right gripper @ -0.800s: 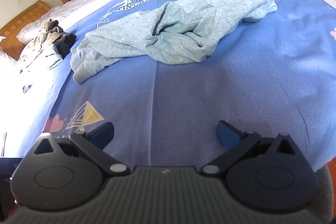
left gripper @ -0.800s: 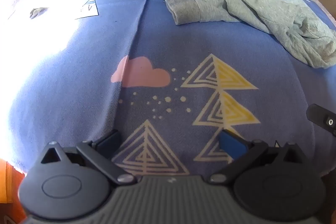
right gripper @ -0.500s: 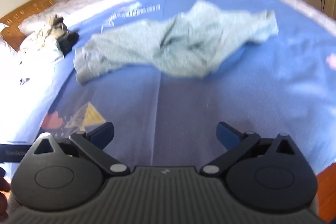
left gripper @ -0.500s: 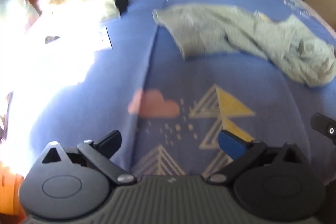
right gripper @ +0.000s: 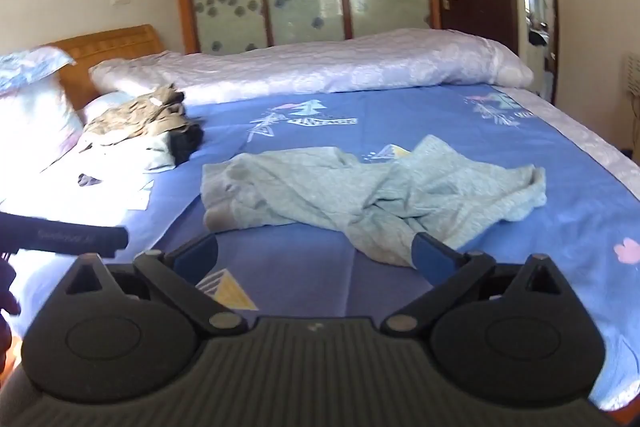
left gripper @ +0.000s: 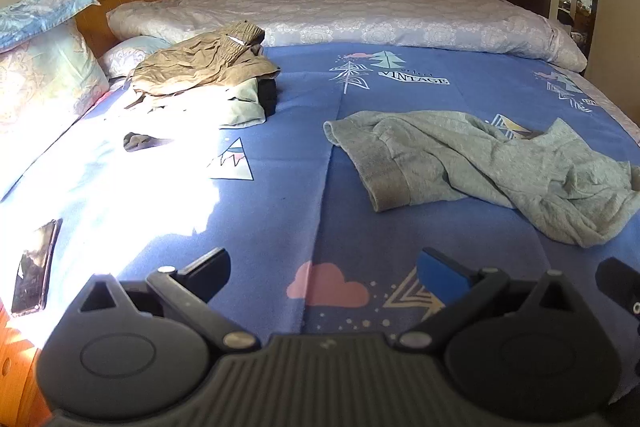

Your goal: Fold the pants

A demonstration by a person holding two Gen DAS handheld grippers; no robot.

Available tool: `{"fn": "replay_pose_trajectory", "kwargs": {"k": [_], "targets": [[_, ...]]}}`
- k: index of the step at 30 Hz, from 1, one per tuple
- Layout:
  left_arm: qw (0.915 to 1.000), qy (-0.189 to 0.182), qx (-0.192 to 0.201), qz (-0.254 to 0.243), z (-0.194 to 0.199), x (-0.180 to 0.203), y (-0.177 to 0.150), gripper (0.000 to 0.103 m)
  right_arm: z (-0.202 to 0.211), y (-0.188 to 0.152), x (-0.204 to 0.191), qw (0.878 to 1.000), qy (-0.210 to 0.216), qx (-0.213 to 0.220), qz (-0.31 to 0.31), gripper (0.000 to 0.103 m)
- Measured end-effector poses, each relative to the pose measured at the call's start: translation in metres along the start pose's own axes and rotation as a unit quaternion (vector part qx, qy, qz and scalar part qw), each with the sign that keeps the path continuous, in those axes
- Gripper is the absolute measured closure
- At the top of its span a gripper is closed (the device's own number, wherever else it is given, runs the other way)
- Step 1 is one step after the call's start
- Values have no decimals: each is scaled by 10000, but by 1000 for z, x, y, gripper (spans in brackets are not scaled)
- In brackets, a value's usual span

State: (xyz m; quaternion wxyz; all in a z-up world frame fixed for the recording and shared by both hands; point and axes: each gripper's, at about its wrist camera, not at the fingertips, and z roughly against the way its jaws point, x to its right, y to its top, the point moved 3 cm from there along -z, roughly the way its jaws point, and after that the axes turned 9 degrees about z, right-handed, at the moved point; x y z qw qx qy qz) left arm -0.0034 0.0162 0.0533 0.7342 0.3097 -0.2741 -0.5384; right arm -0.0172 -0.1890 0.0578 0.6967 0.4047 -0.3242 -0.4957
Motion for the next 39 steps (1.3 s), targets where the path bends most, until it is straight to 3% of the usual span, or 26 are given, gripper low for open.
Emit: {"fn": "replay_pose_trajectory", "kwargs": {"k": [6, 26, 30, 34, 37, 39], "targets": [[9999, 66, -14, 88, -2, -5, -2, 0, 1, 1, -7, 10000, 2, 66, 48, 4], [9994, 230, -179, -174, -7, 1, -11, 0, -8, -15, 0, 9989, 177, -297, -325, 7], [9993, 201, -269, -162, -10, -1, -14, 0, -12, -19, 2, 9981, 246, -409, -391, 18], [9994, 173, -296, -60, -11, -4, -13, 1, -21, -22, 10, 9971, 242, -533, -488, 41], [9993, 120, -347, 12, -13, -7, -12, 7, -38, -17, 18, 9983, 149, -482, -300, 53], [9992, 77, -396, 46, -14, -9, -12, 15, -57, -7, 26, 9989, 29, -447, -170, 53]]}}
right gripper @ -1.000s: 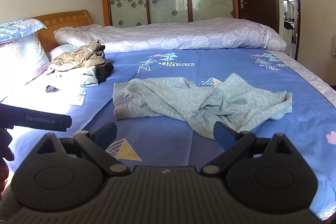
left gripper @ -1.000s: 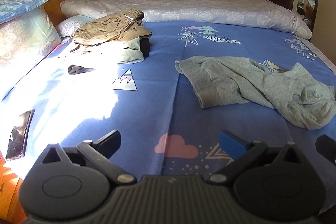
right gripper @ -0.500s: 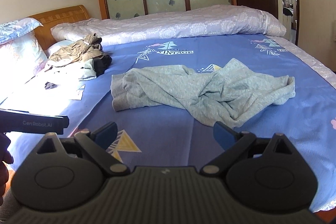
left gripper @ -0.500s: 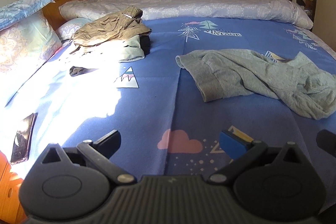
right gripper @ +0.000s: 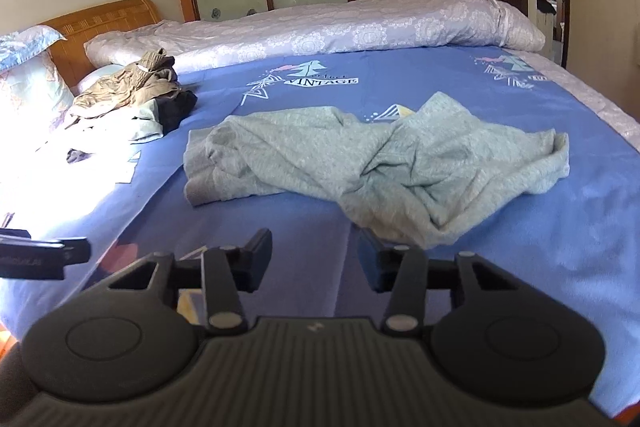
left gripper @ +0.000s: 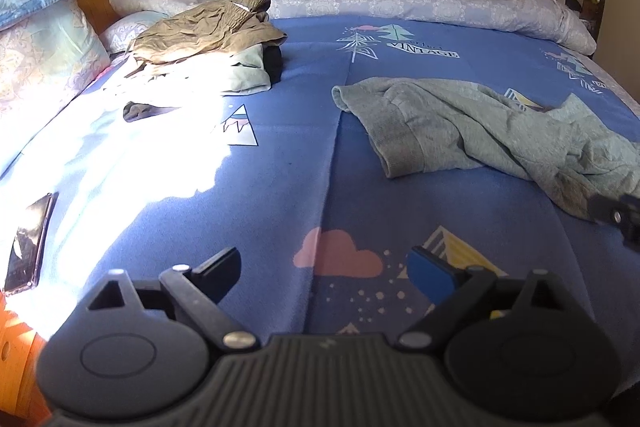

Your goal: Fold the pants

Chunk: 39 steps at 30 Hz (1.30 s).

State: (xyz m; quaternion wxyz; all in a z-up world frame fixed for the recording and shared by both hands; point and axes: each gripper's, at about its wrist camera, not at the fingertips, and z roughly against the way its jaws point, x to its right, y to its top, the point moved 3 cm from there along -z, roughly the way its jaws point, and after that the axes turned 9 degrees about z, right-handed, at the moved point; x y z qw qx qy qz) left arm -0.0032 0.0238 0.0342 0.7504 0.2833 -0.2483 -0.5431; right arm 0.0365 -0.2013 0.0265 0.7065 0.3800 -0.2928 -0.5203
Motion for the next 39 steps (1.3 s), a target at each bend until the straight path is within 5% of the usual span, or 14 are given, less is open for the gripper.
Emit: {"fn": "replay_pose_trajectory", "kwargs": {"k": [5, 8, 9, 10, 11, 15, 18, 22, 25, 29, 31, 34, 37, 39], "targets": [[9997, -88, -73, 211, 1, -11, 4, 32, -64, 38, 30, 9990, -235, -102, -360, 44], [9984, -281, -202, 444, -3, -20, 11, 38, -116, 41, 46, 9921, -192, -820, -931, 35], [9976, -377, -246, 518, -5, -23, 15, 38, -128, 38, 51, 9876, -68, -1036, -1181, 49], [9969, -466, -268, 574, -7, -25, 19, 38, -135, 35, 53, 9815, 149, -1215, -1474, 92], [9959, -598, -266, 624, -10, -28, 25, 38, -133, 34, 55, 9741, 392, -1287, -1817, 94], [9932, -928, -174, 682, -30, -29, 48, 17, -63, 54, 53, 9610, 1483, -509, -2280, 95], [9868, -1319, -448, 821, -59, -21, 65, 16, 9, 65, 59, 9549, 2043, 221, -2143, 99], [9663, -1903, -955, 1446, -92, -17, 81, 16, 71, 45, 62, 9501, 2562, 127, -1773, 99], [9621, -1949, -979, 1636, -110, -18, 92, 13, 90, 16, 61, 9520, 2733, -492, -1289, 95], [9624, -1905, -1094, 1598, -129, -9, 104, 13, 83, 3, 82, 9724, 1935, -825, -1010, 88], [9652, -1865, -1129, 1447, -137, 3, 106, 13, 73, 10, 109, 9798, 1380, -616, -1308, 69], [9709, -1743, -1192, 1134, -151, 28, 109, 14, 48, 29, 141, 9846, 659, -260, -1596, 60], [9721, -1649, -1402, 909, -171, 54, 110, 57, 4, 42, 159, 9885, 5, -60, -1511, 28], [9683, -1673, -1573, 982, -175, 62, 106, 72, -31, 42, 166, 9900, -335, -191, -1354, 26]]}}
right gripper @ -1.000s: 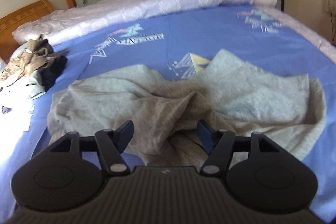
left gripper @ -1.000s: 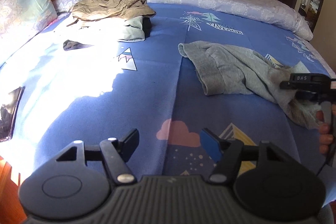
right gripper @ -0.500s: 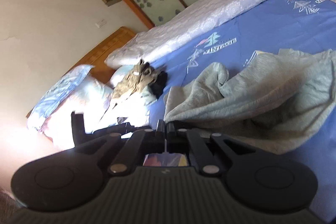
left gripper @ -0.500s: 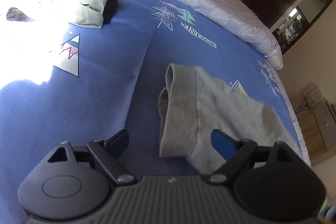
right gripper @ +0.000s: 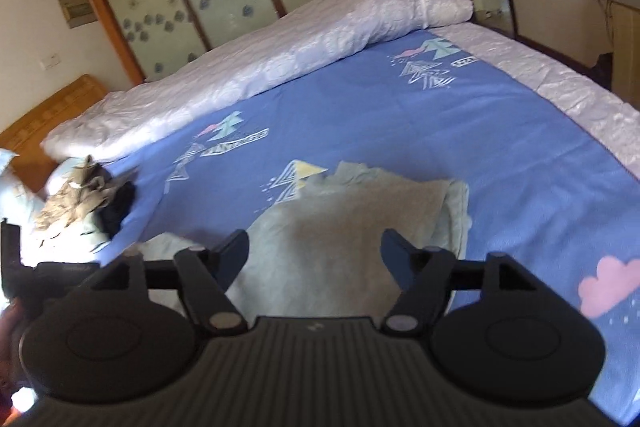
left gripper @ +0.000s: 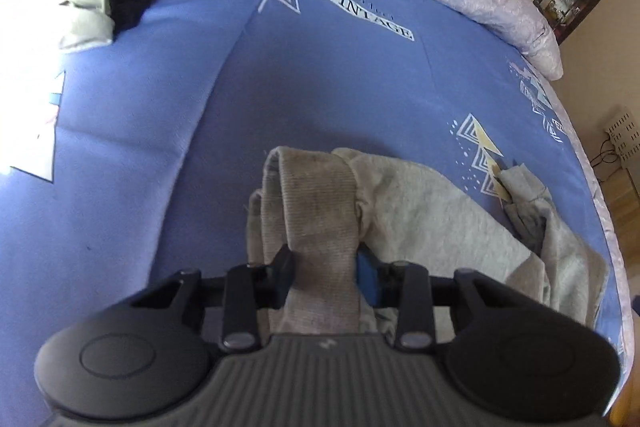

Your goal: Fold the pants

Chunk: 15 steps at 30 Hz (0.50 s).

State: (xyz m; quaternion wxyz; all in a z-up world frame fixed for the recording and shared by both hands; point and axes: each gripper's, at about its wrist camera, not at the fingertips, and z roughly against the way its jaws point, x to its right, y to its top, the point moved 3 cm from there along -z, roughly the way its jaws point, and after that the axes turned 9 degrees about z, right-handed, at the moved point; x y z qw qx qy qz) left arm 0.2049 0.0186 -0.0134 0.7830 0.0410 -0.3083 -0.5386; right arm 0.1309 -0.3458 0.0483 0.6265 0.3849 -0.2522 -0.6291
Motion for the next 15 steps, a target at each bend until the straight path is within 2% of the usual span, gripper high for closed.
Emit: {"fn": "replay_pose_trajectory", "kwargs": {"k": [1, 2, 3, 5, 6, 7, 10, 12, 13, 14, 15], "targets": [[9999, 39, 110, -36, 6, 2, -4, 73, -19, 0, -1, 9998, -117, -143, 92, 26], [9997, 17, 206, -104, 16, 2, -7, 93, -35, -2, -2, 9992, -139, -329, 160, 26], [9996, -55, 252, -107, 27, -1, -10, 92, -45, -7, -2, 9983, -47, -557, 182, 30], [9984, -398, 386, 128, 65, -20, -15, 92, -57, -18, -8, 9949, 171, -963, 267, 78], [9967, -570, 473, 320, 86, -35, -16, 93, -56, -19, -12, 9949, 8, -950, 350, 99], [9947, -699, 568, 490, 106, -51, -19, 93, -47, -16, -15, 9966, -104, -730, 377, 100], [9853, -871, 910, 1158, 175, -117, -30, 93, 15, 0, -9, 9992, 40, 370, -118, 100], [9754, -1004, 1099, 1624, 216, -159, -44, 93, 57, 4, -4, 9939, 364, 922, -485, 100], [9706, -1105, 1215, 1759, 233, -174, -51, 93, 72, 2, -5, 9913, 610, 1031, -541, 100], [9689, -978, 1381, 1805, 249, -184, -58, 93, 84, -2, -8, 9908, 720, 1041, -479, 101], [9693, -616, 1606, 1757, 263, -193, -65, 92, 92, -8, -12, 9925, 689, 961, -297, 100]]}}
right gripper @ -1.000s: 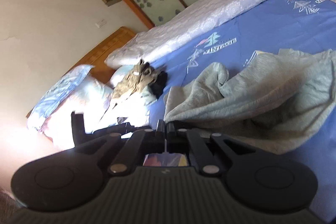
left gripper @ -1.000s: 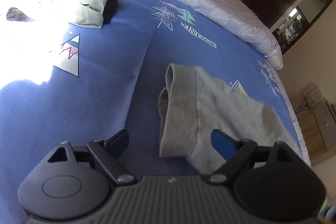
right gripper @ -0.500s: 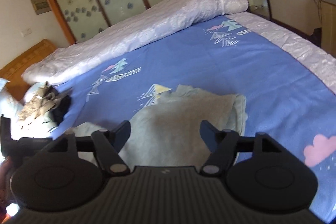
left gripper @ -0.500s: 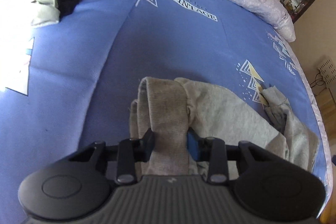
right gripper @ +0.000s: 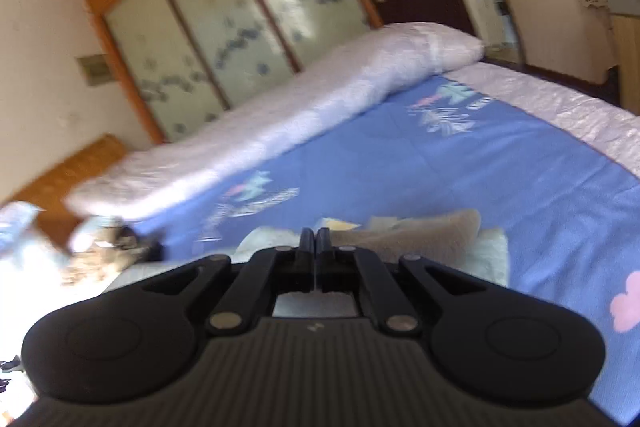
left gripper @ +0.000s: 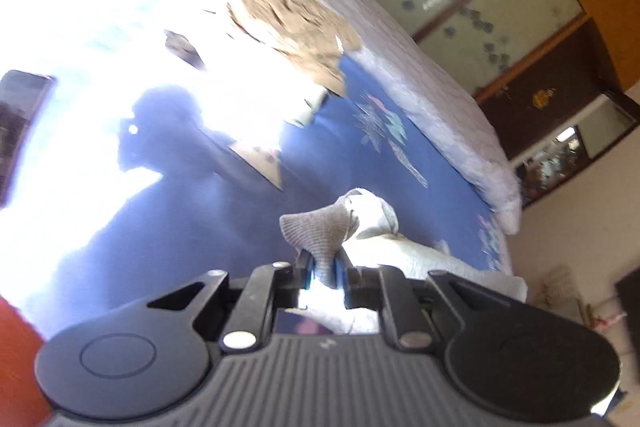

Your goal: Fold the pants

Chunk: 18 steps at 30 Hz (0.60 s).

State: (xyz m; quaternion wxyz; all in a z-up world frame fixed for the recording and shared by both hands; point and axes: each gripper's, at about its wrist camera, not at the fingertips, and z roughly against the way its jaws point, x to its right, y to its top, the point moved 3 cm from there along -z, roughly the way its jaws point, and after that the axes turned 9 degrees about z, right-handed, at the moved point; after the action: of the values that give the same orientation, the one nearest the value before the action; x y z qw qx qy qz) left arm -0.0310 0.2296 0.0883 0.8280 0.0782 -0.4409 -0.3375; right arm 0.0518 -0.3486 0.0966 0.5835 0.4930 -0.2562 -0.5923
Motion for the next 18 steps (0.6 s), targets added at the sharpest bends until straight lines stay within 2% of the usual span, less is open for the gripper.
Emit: {"fn": "replay_pose_trajectory", "kwargs": {"k": [2, 3, 5, 8, 9, 10, 11, 12, 15, 18], "targets": [[9989, 399, 238, -103, 13, -14, -3, 92, 6, -22, -5, 9980, 292, -550, 127, 99], [9989, 459, 110, 62, 11, -26, -6, 91, 5, -34, -6, 9953, 375, -883, 116, 99], [9975, 523, -236, 409, -3, -44, -16, 91, -4, -52, -12, 9898, 116, -1363, 395, 96], [9949, 879, -377, 315, -24, -50, -27, 89, -21, -45, -14, 9895, -95, -1400, 340, 95], [9947, 886, -384, 344, -27, -50, -27, 89, -29, -37, -14, 9911, -127, -1299, 255, 88], [9949, 841, -383, 408, -29, -53, -28, 89, -38, -30, -15, 9922, -195, -1209, 236, 65], [9952, 796, -372, 441, -29, -53, -28, 87, -46, -25, -16, 9930, -308, -1105, 274, 50], [9953, 794, -343, 424, -28, -51, -30, 84, -58, -17, -17, 9934, -436, -1003, 332, 30], [9956, 844, -249, 318, -27, -49, -34, 82, -99, -3, -12, 9898, -886, -886, 672, 28], [9960, 808, -197, 331, -18, -58, -43, 81, -157, -5, -3, 9754, -1343, -1378, 1079, 24]]}}
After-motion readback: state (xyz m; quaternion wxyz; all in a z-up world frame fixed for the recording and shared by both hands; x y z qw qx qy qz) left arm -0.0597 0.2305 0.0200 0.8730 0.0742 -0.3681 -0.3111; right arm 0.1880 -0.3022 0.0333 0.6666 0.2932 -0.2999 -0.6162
